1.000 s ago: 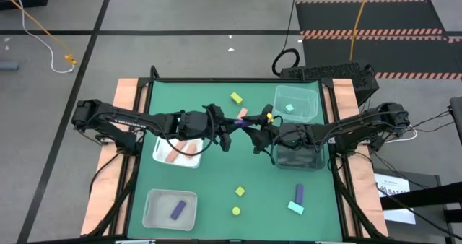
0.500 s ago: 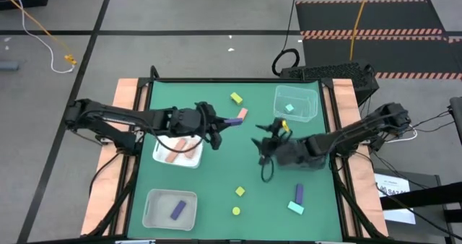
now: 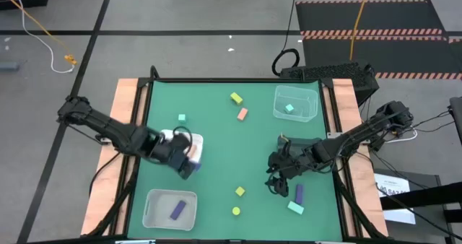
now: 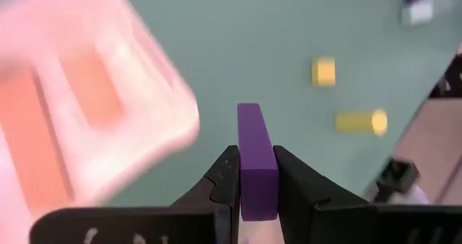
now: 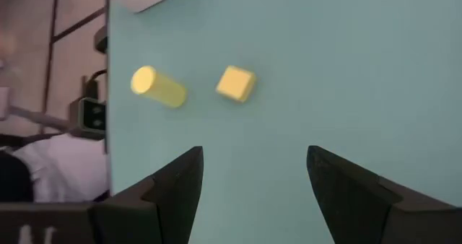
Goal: Sort & place blocks by color
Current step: Put the top violet block into the gray bin
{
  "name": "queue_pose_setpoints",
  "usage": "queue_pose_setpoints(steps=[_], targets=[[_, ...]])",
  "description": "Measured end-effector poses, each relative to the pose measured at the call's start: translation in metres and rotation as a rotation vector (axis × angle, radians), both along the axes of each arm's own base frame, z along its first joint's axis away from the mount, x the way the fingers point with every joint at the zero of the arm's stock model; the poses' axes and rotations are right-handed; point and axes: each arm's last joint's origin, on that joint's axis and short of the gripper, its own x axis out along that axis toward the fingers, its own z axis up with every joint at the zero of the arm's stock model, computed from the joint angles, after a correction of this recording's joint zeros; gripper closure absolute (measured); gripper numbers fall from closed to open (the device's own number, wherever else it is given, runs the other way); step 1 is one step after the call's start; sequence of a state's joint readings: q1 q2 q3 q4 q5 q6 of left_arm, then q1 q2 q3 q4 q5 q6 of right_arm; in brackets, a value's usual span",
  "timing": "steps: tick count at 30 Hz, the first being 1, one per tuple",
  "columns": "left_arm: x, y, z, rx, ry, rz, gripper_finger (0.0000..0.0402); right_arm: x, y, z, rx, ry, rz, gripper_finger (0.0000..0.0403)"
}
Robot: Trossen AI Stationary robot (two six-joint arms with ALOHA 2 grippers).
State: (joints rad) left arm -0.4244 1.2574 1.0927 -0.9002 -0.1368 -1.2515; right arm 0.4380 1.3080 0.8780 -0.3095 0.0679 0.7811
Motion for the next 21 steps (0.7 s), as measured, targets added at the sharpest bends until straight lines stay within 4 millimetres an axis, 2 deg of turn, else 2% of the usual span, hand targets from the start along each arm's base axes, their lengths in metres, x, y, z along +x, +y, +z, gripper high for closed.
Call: queue_pose_setpoints(steps=[5, 9, 15, 19, 21], targets=[[-0.022, -0.032, -0.003, -0.093, 0.071, 0.048, 0.0347, -0.002, 0.008, -0.001, 0.044, 0.016, -0.001, 0.0165], [-0.034, -0.051, -0.013, -0.122, 0.098, 0.107, 0.0347, 0.001, 0.019, -0.007, 0.04, 0.0, 0.004, 0.0165], [-0.042, -0.074, -0.039, -0.129, 0.193, 0.158, 0.0347, 0.017, 0.039, -0.024, 0.041, -0.073, 0.075, 0.0165], [-0.042, -0.085, -0.046, -0.131, 0.201, 0.132, 0.0347, 0.03, 0.049, -0.034, 0.044, -0.157, 0.111, 0.0165], [-0.04, -0.091, -0.049, -0.141, 0.194, 0.118, 0.0334, 0.036, 0.053, -0.04, 0.038, -0.185, 0.127, 0.0165]])
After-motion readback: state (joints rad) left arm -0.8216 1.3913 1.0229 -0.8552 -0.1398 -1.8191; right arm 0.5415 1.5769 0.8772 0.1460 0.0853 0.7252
